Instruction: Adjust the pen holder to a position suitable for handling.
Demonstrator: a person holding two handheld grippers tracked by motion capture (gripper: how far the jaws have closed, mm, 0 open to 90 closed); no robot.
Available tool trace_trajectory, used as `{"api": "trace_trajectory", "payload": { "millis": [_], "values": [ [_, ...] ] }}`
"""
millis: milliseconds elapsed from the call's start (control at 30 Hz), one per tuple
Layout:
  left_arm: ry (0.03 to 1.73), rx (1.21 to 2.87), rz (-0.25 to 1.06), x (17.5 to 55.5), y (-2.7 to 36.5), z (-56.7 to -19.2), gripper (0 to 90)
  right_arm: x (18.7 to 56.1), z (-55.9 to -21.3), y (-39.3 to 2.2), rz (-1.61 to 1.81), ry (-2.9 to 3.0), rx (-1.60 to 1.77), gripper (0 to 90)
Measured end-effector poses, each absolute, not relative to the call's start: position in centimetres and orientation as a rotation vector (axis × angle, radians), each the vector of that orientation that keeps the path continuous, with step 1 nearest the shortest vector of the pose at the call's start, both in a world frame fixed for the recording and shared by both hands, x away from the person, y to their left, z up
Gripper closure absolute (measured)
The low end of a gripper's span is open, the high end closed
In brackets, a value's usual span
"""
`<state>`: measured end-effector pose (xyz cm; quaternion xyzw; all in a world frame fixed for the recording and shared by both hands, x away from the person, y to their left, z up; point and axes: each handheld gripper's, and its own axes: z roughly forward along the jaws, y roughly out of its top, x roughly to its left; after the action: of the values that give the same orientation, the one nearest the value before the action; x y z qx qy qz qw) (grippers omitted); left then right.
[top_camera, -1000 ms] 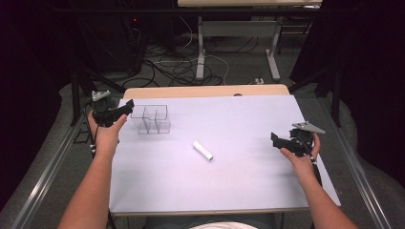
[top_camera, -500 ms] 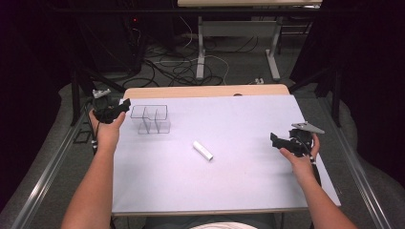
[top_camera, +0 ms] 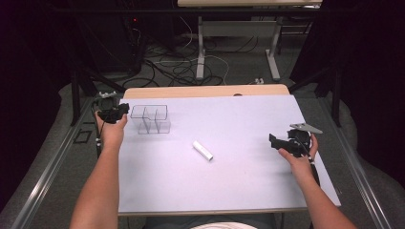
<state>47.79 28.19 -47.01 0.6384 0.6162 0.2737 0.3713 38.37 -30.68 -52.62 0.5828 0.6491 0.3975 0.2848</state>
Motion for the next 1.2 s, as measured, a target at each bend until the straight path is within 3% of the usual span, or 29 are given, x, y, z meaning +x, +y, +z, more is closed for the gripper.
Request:
{"api": "trace_trajectory", "payload": {
  "millis": [167, 433, 800, 1200],
  "values": [
    [1.596, 1.685, 0.676, 48.1, 28.1, -47.7, 90.0, 38.4, -52.8, -30.8, 1.065, 1.735, 1.576, 9.3],
    [1.611, 1.755, 0.660, 48.6, 27.5, -48.6, 90.0, 38.3, -52.8, -30.8, 1.070, 1.731, 1.597, 9.7],
    [1.589, 1.670, 0.663, 48.1, 27.6, -49.3, 90.0, 38.5, -52.9, -30.8, 1.068, 1.742, 1.596, 10.3],
    [1.525, 1.706, 0.623, 48.0, 25.0, -49.3, 90.0, 38.5, -53.0, -30.5, 1.068, 1.749, 1.595, 10.8]
  ]
}}
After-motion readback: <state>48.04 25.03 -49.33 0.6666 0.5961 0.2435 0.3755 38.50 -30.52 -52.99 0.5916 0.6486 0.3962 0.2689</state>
